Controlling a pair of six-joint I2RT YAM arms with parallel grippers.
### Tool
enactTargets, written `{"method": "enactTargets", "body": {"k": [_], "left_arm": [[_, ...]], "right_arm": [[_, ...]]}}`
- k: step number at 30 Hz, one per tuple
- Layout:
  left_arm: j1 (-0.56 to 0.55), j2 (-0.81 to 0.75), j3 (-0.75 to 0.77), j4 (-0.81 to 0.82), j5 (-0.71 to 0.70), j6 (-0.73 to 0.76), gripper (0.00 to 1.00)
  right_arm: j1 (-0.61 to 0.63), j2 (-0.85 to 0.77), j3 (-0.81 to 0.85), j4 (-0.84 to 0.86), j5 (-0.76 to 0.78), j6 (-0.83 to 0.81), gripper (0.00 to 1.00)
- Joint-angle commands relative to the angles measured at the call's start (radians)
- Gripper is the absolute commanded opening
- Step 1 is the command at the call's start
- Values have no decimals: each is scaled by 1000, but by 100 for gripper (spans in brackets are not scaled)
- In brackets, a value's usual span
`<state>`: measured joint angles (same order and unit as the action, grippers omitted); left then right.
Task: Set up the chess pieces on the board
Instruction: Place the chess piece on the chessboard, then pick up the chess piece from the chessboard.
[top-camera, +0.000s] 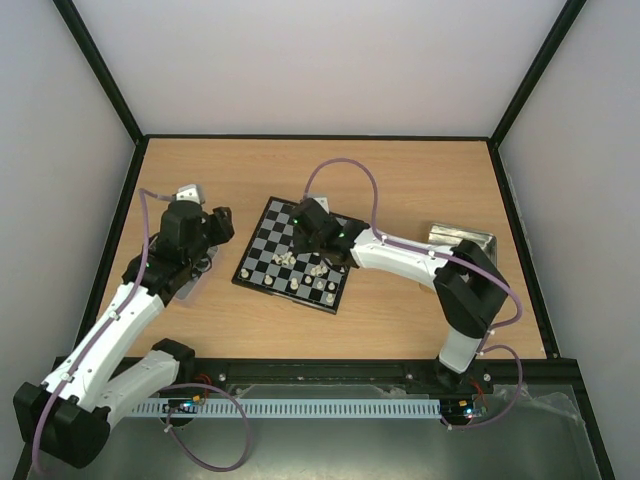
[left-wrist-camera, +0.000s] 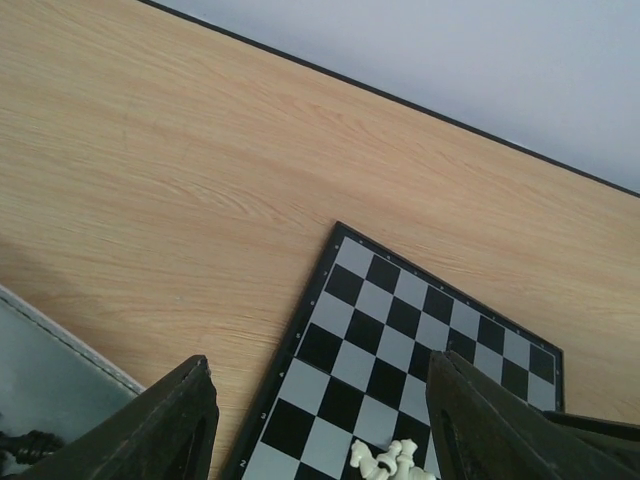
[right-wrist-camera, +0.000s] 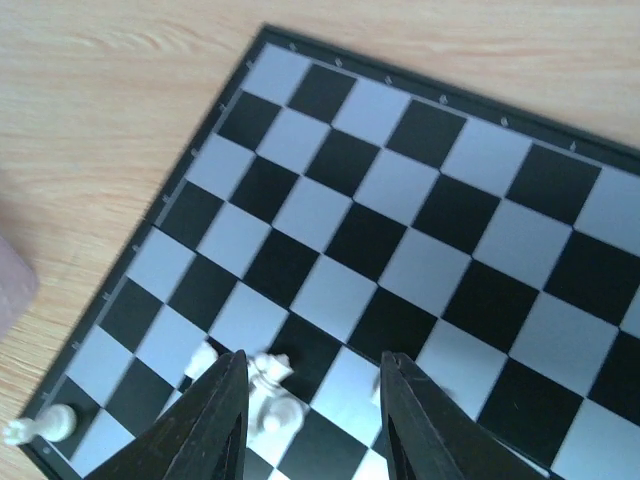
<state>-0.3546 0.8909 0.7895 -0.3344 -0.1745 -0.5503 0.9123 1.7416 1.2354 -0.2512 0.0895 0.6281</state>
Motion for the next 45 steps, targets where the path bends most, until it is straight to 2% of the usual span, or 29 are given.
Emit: {"method": "enactTargets", "body": {"k": [1,6,11,14,18,25,37,40,45], "left_arm": [[4,12,-3,35,44,12,59],[4,15,1,38,46,14,59],[5,17,-1,34,50,16,59],[5,19,0,34,53,18,59],[5,20,-1,37,56,18,60],[5,24,-1,38,59,18,60],[4,23,-4,36,59,15,60],[5,22,2,33,60,14,60],[5,9,27,6,59,11,60]], "right_arm": [[5,16,-5,-61,-52,-18,35],[7,83,23,-71,-161,-48,34],[7,142,57,-87,-198,-63,34],[7,158,64,-86,-210,-67,30],[7,170,71,-86,-197,-67,23],[7,190,77,-86,-178,-70,21],[8,217,79,-93,-139,-66,11],[8,212,78,-93,-111,-66,2],[10,161,79,-106,-33,-60,2]]}}
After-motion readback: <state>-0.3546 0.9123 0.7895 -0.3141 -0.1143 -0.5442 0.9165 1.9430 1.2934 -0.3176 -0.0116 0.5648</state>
